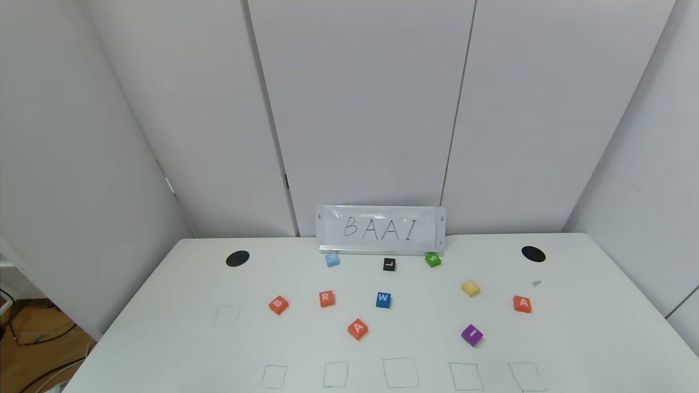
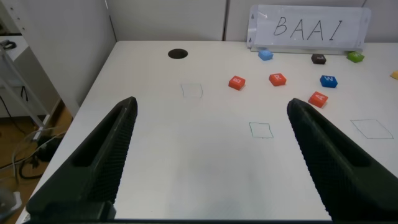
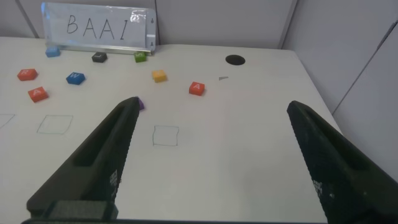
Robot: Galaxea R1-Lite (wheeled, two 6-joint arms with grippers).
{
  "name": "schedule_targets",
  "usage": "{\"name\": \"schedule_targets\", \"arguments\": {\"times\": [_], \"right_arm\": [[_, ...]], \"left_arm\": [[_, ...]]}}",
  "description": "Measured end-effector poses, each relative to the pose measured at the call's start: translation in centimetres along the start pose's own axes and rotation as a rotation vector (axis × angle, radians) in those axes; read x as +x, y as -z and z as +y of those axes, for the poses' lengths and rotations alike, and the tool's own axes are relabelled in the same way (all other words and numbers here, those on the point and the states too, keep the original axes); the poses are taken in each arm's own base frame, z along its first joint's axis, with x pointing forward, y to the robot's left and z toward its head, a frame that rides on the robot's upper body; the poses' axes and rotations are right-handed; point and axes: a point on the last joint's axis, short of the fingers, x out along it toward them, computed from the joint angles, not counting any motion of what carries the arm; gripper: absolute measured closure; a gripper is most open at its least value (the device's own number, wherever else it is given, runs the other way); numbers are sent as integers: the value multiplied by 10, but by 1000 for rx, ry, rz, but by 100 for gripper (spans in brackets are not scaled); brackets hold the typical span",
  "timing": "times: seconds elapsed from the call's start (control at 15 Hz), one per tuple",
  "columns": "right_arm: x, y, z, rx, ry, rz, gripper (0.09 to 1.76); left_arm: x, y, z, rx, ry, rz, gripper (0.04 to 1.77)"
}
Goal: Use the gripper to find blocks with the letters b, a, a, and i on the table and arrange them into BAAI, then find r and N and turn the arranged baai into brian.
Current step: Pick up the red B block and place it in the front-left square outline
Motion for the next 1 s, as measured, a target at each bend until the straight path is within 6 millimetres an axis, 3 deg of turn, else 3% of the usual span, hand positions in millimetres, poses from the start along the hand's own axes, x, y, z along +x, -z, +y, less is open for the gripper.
{"name": "schedule_targets", "arguments": {"times": [1.0], "right_arm": [[0, 0, 0, 0, -1, 1, 14]], "left_arm": [[0, 0, 0, -2, -1, 0, 9]]}}
